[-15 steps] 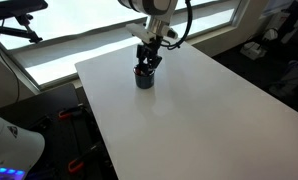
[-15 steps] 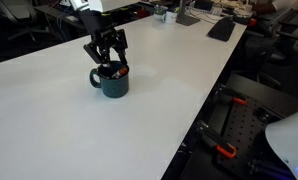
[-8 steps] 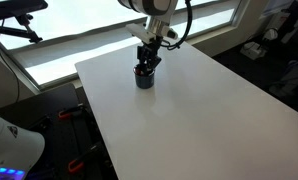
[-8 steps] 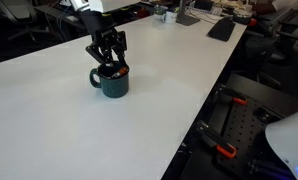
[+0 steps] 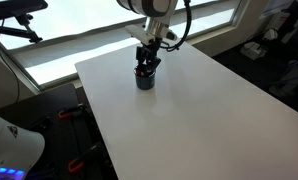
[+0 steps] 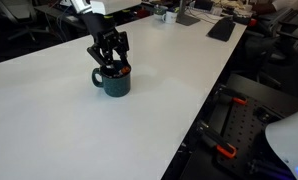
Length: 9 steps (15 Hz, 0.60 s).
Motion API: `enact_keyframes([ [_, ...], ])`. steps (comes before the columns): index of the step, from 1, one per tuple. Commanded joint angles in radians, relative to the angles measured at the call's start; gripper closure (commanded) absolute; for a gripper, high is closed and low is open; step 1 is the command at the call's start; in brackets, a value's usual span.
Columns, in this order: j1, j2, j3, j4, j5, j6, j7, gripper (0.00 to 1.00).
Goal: Remove the marker from the cup and put it on the table
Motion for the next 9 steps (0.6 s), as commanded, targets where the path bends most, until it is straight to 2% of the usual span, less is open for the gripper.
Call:
enact_keyframes([
  [1, 0.002, -0.035, -0.005, -0.04, -0.02, 0.012, 0.03, 0.75],
  [2, 0.002, -0.034, -0.006, -0.04, -0.02, 0.011, 0.031, 0.76],
  [5, 0.001, -0.034, -0.009, -0.042, -0.02, 0.012, 0.031, 1.0],
  [9, -0.003, -0.032, -0.008, -0.038, -0.013, 0.004, 0.029, 0.95],
])
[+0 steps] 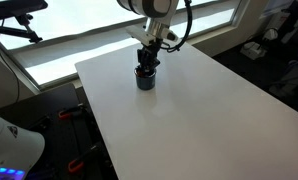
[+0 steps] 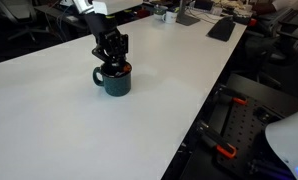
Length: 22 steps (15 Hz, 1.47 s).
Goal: Remove the marker from the cup and put it on the table
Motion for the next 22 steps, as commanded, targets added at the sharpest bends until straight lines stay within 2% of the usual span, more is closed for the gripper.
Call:
enact_keyframes([
  [1, -0.003, -0.03, 0.0, -0.034, -0.011, 0.006, 0.026, 0.95],
  [5, -0.005, -0.033, 0.002, -0.031, -0.004, 0.014, 0.029, 0.95],
  [22, -0.016, -0.181, 0.05, -0.004, 0.127, 0.1, -0.012, 0.95],
])
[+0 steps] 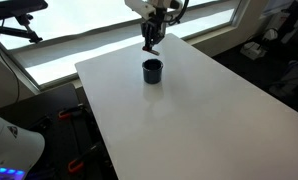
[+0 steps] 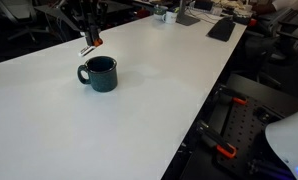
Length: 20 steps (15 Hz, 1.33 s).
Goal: Remove the marker from the cup and put it on the table
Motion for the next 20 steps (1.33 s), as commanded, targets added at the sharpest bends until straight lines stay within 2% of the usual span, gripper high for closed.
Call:
enact_keyframes([
  [1, -0.011, -0.037, 0.021, -0.022, 0.031, 0.018, -0.017, 0.95],
  [11, -0.004, -0.042, 0.083, -0.077, 0.072, -0.064, -0.143, 0.95],
  [20, -0.001, 0.045, 0.057, -0.092, 0.028, -0.081, -0.109, 0.95],
])
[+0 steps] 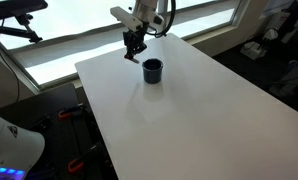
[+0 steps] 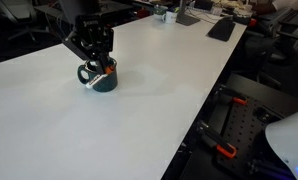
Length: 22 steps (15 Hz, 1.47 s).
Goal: Remove the marker from the cup and put it on the table
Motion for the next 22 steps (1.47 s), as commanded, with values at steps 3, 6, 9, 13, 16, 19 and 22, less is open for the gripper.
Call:
enact_keyframes([
  [3, -0.002, 0.086, -0.034, 0.018, -0.041, -0.024, 0.034, 0.95],
  [6, -0.001, 0.141, -0.055, 0.031, -0.067, -0.022, 0.057, 0.95],
  [9, 0.001, 0.167, -0.066, 0.039, -0.079, -0.015, 0.071, 0.95],
  [13, 0.007, 0.181, -0.076, 0.052, -0.106, -0.009, 0.116, 0.42],
  [16, 0.011, 0.187, -0.08, 0.073, -0.103, -0.018, 0.16, 0.2],
  [19, 0.036, 0.184, -0.1, 0.081, -0.125, 0.016, 0.262, 0.0],
  [22, 0.021, 0.183, -0.09, 0.074, -0.12, 0.021, 0.257, 0.0],
])
